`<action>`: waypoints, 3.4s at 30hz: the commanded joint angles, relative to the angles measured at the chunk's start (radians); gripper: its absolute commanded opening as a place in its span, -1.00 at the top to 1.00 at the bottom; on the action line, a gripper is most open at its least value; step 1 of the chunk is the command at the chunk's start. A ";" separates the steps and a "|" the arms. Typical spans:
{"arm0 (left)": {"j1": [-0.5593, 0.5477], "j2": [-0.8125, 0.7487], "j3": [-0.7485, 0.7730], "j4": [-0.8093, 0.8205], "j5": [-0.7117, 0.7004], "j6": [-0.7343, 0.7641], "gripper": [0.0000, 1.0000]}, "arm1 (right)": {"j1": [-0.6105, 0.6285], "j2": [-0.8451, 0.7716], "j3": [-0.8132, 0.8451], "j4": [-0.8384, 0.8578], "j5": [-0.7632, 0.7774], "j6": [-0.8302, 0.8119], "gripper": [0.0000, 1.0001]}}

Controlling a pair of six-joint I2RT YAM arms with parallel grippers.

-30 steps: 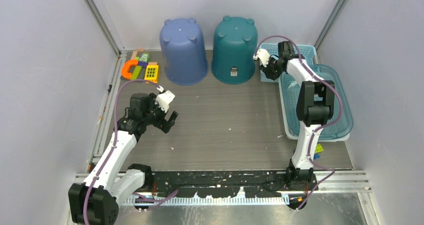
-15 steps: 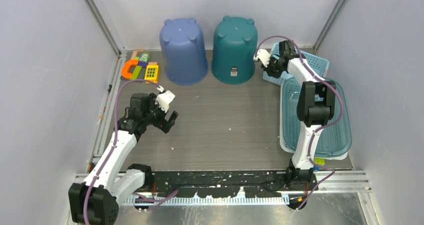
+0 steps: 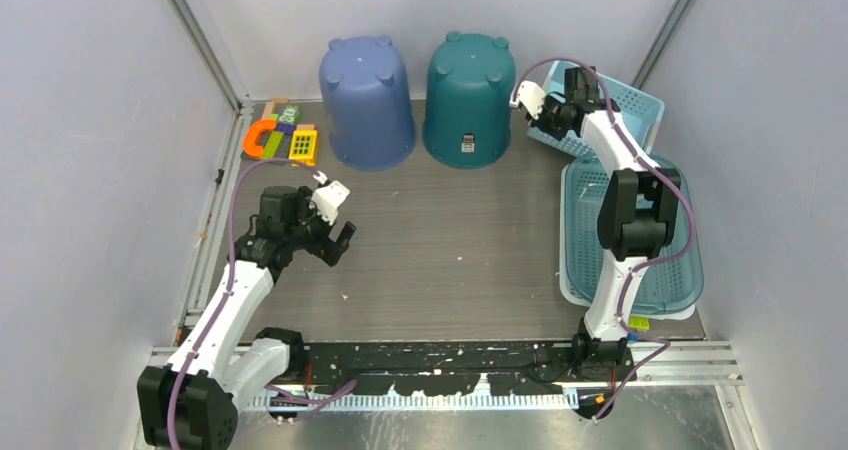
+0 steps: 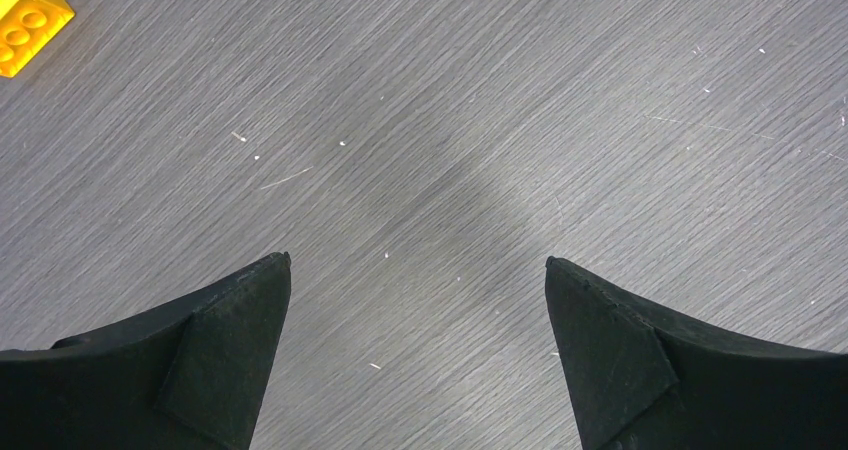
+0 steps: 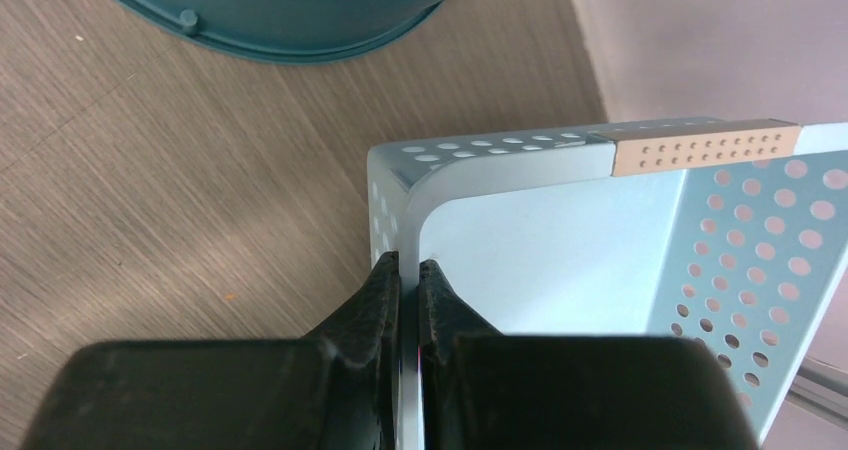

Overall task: Turn the large container upside down
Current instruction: Pick up the container from the corner of the board, then place the container at the center of the board.

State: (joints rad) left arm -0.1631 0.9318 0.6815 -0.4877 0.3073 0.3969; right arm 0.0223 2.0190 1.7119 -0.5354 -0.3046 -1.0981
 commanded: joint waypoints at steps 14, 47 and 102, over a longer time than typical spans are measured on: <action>0.005 -0.029 0.011 0.015 0.025 -0.007 -0.99 | -0.006 -0.330 0.165 0.084 -0.029 0.130 0.98; 0.008 -0.077 0.018 -0.002 0.047 -0.012 -0.99 | 0.346 -0.729 0.130 -0.264 -0.472 0.789 0.99; 0.024 -0.051 0.134 -0.137 0.193 0.103 -0.99 | 0.808 -0.807 -0.522 -0.462 0.182 0.168 -0.68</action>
State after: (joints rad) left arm -0.1417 0.8555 0.6979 -0.5259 0.3443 0.4129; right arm 0.9367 1.3033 1.2846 -0.9962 -0.1623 -0.8272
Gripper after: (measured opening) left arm 0.996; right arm 0.839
